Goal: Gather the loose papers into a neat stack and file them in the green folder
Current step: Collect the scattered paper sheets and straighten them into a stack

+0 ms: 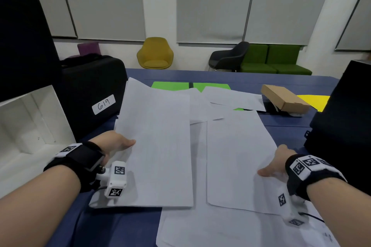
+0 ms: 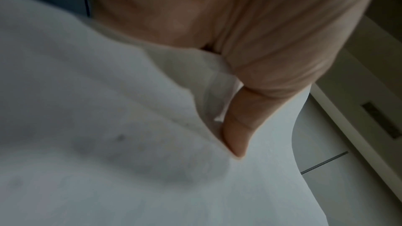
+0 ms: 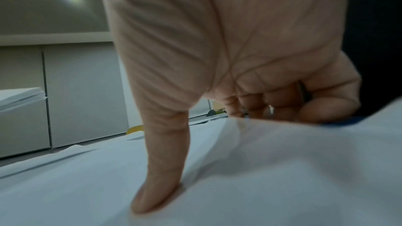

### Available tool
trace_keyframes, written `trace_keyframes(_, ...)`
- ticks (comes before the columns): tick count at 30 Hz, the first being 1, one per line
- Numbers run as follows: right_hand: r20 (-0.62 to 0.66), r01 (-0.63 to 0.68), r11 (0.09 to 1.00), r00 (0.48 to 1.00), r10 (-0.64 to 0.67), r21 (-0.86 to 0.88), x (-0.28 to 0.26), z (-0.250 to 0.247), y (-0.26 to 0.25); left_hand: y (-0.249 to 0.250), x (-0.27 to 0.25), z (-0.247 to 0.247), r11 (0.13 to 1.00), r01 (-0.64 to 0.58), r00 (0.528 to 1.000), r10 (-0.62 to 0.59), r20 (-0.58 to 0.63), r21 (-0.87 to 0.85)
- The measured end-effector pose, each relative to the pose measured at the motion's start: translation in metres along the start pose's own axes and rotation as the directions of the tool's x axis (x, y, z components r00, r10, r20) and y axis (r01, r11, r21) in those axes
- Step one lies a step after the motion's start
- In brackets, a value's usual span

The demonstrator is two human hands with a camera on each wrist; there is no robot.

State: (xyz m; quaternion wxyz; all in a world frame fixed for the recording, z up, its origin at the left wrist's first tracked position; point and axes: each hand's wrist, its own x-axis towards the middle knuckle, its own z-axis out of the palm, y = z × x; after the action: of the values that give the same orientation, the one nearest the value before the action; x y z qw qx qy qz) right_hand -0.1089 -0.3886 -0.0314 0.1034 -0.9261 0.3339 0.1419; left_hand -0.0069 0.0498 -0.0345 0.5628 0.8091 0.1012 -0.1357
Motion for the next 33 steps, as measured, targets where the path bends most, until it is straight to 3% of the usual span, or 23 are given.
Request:
trace_keyframes(10,-0.078,0.061,0.987,0.996,-0.050,0.150,0.005,0.008,0.006,0.003,-0.019,0.010,0.996,0.053,0.995,-0.046,-0.084,0.073)
trace_keyframes(16,-0.205,0.266,0.931,0.954,-0.218,0.248,0.015,0.005,0.019,0.005,-0.015,0.013,0.999,0.023,0.996,-0.020,-0.082,0.039)
trace_keyframes(19,-0.396,0.385,0.837,0.890,-0.226,0.388,0.014,-0.003,0.029,0.000,-0.009,0.010,1.000,0.016,0.999,-0.017,-0.029,-0.015)
trace_keyframes(22,-0.578,0.476,0.793,0.791,-0.199,0.379,0.006,-0.016,0.037,0.001,-0.013,0.007,0.996,0.010,1.000,-0.007,0.025,-0.094)
trace_keyframes(27,-0.722,0.599,0.715,0.665,-0.192,0.361,-0.008,-0.037,0.042,0.010,-0.020,0.005,0.985,-0.076,0.997,0.074,-0.017,-0.157)
trace_keyframes(30,-0.807,0.662,0.696,0.554,-0.204,0.278,-0.015,-0.051,0.038,0.017,-0.024,0.002,0.971,-0.136,0.991,0.130,-0.042,-0.195)
trace_keyframes(31,-0.819,0.667,0.699,0.535,-0.208,0.258,-0.015,-0.056,0.036,0.019,-0.025,0.002,0.967,-0.151,0.988,0.143,-0.049,-0.206)
trace_keyframes(33,-0.799,0.650,0.717,0.557,-0.228,0.249,-0.014,-0.061,0.033,0.022,-0.029,0.002,0.959,-0.170,0.985,0.160,-0.061,-0.228)
